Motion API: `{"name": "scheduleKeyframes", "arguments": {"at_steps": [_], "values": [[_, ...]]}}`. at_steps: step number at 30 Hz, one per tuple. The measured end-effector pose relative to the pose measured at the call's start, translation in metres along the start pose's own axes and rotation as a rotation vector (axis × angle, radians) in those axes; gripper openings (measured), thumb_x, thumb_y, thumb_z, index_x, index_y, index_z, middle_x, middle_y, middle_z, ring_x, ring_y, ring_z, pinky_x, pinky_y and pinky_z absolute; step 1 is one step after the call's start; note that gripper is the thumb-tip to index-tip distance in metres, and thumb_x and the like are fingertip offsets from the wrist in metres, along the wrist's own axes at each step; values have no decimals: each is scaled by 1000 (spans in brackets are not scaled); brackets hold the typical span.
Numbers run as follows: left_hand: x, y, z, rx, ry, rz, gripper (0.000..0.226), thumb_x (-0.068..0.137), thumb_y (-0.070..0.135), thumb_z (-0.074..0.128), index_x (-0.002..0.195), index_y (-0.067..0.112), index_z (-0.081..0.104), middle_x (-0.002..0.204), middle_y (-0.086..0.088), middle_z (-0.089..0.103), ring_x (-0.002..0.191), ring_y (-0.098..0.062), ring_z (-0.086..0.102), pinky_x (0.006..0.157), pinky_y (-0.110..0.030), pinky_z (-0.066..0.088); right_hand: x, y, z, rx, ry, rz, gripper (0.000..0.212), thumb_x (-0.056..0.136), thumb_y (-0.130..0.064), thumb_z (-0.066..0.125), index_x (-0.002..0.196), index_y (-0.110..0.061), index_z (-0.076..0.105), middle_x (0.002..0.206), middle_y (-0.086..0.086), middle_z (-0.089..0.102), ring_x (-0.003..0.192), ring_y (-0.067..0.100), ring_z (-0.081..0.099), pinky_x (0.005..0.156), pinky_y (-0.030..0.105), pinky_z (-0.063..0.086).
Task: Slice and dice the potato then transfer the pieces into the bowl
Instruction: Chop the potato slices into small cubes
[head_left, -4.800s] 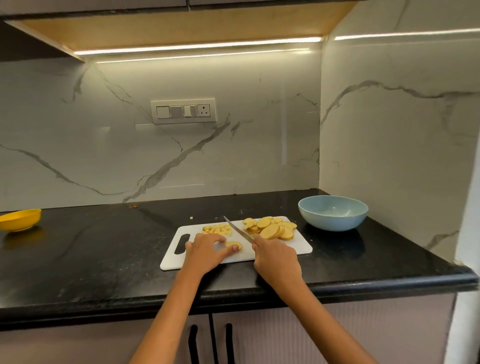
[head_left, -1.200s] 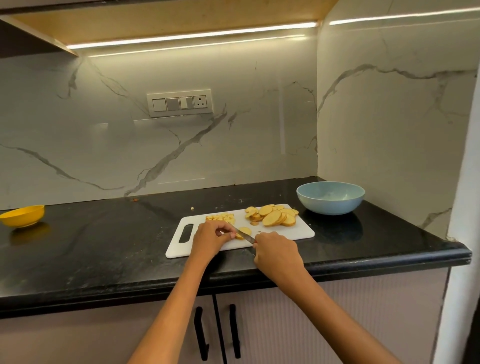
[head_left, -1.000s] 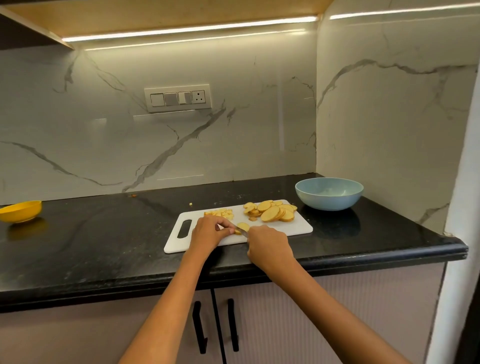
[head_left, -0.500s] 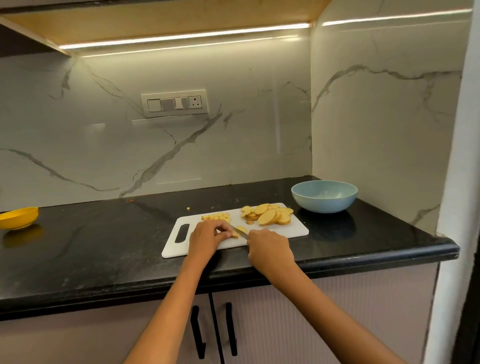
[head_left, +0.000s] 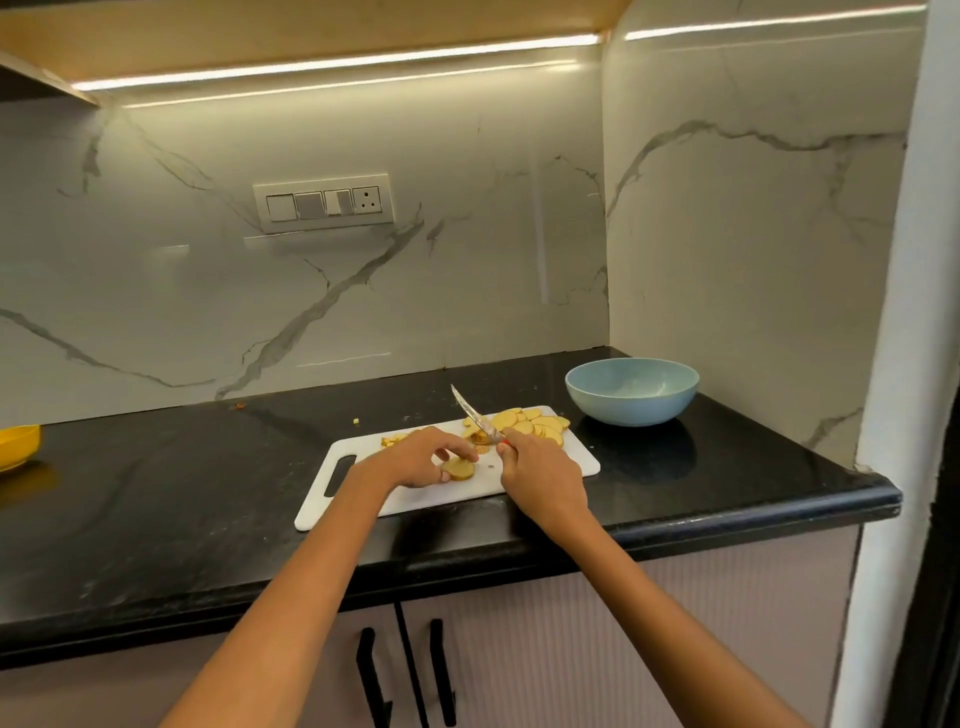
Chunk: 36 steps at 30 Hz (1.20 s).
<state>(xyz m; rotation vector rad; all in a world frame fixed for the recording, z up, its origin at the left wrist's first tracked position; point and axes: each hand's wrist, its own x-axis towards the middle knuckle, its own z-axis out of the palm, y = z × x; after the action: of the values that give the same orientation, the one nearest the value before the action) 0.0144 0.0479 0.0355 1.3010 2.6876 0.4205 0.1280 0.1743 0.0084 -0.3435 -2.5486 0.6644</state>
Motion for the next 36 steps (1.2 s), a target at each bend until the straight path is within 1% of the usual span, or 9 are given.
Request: {"name": "scheduleKeyframes", "arguments": {"at_steps": [5, 9, 13, 16, 18, 24, 30, 33, 36], "values": [[-4, -1, -2, 31, -5, -94, 35, 90, 13, 57, 125, 18, 57, 131, 2, 52, 110, -16, 49, 92, -22, 38, -2, -3, 1, -38, -5, -2, 30, 101, -29, 37, 121, -17, 56, 106, 4, 65, 90, 17, 60, 79, 32, 50], [-13, -10, 8, 107, 152, -208, 36, 89, 41, 58, 121, 25, 60, 127, 8, 56, 111, -15, 51, 99, -36, 39, -11, -7, -3, -110, -68, -27, 26, 101, -29, 38, 112, -16, 57, 101, 4, 65, 87, 18, 61, 77, 30, 48], [-24, -16, 29, -162, 400, -218, 49, 82, 43, 65, 124, 17, 59, 121, 2, 60, 97, -9, 51, 83, -21, 39, -30, -10, -8, -223, -107, -48, 22, 98, -24, 44, 112, -13, 57, 103, 6, 62, 89, 20, 61, 72, 27, 44], [-29, -20, 38, -266, 574, -203, 51, 78, 41, 71, 120, 13, 62, 105, 2, 63, 84, -5, 51, 67, -11, 37, -39, -18, -11, -330, -115, -60, 25, 97, -19, 45, 118, -11, 54, 107, 7, 61, 91, 20, 61, 67, 25, 39], [-29, -21, 39, -277, 588, -188, 50, 77, 39, 72, 118, 12, 64, 100, 3, 64, 81, -4, 51, 62, -6, 35, -41, -23, -12, -368, -115, -59, 26, 97, -17, 45, 120, -10, 53, 109, 7, 60, 94, 20, 61, 69, 26, 39], [-27, -23, 38, -296, 594, -189, 46, 75, 32, 75, 114, 9, 66, 95, 1, 64, 75, -3, 50, 59, -3, 36, -40, -37, -7, -455, -141, -127, 25, 98, -15, 43, 120, -8, 53, 112, 9, 59, 98, 22, 60, 74, 28, 40], [-29, -22, 39, -308, 591, -196, 45, 75, 30, 75, 113, 7, 67, 97, -6, 67, 82, -10, 54, 61, -2, 36, -39, -40, -6, -432, -145, -119, 25, 98, -17, 44, 119, -9, 54, 111, 9, 60, 98, 21, 59, 73, 27, 39], [-29, -24, 39, -334, 582, -192, 46, 77, 30, 74, 116, 8, 65, 104, -5, 67, 86, -10, 55, 66, -6, 38, -41, -39, -8, -365, -146, -75, 26, 97, -21, 46, 120, -10, 54, 110, 8, 60, 96, 21, 60, 75, 27, 43], [-29, -24, 39, -349, 556, -189, 43, 80, 29, 71, 118, 10, 64, 109, -7, 66, 86, -10, 53, 75, -17, 39, -45, -38, -8, -335, -138, -60, 26, 98, -21, 45, 120, -10, 54, 109, 8, 60, 95, 21, 61, 74, 28, 44]]}}
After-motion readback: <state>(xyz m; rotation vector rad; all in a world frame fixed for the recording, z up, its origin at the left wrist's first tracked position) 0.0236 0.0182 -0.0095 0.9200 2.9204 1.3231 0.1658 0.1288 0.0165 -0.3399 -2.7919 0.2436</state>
